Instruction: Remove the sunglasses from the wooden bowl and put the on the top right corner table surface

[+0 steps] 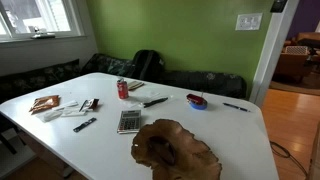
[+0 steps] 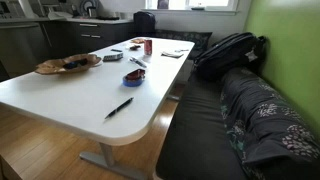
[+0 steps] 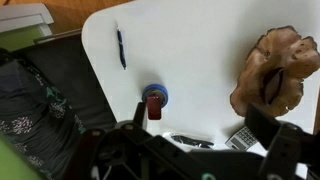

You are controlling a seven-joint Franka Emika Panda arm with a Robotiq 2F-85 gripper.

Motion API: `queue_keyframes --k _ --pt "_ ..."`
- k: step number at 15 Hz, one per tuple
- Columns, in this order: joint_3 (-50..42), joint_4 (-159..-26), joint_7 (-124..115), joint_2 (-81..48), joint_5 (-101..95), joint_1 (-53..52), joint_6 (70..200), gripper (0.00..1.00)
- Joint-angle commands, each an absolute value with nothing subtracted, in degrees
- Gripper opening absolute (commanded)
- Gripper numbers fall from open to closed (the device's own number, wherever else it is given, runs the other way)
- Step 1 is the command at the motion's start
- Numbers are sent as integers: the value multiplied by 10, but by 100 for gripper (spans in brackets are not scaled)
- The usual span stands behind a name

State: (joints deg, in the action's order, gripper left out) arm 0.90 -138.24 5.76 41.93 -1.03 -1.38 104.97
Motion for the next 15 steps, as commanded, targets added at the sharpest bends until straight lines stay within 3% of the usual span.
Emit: queue_keyframes --k 1,9,15 --pt "6 -1381 55 419 -13 -18 1049 100" --pt "18 -1392 52 406 -11 -26 1055 100" --pt "53 -1486 63 321 149 -130 1089 100"
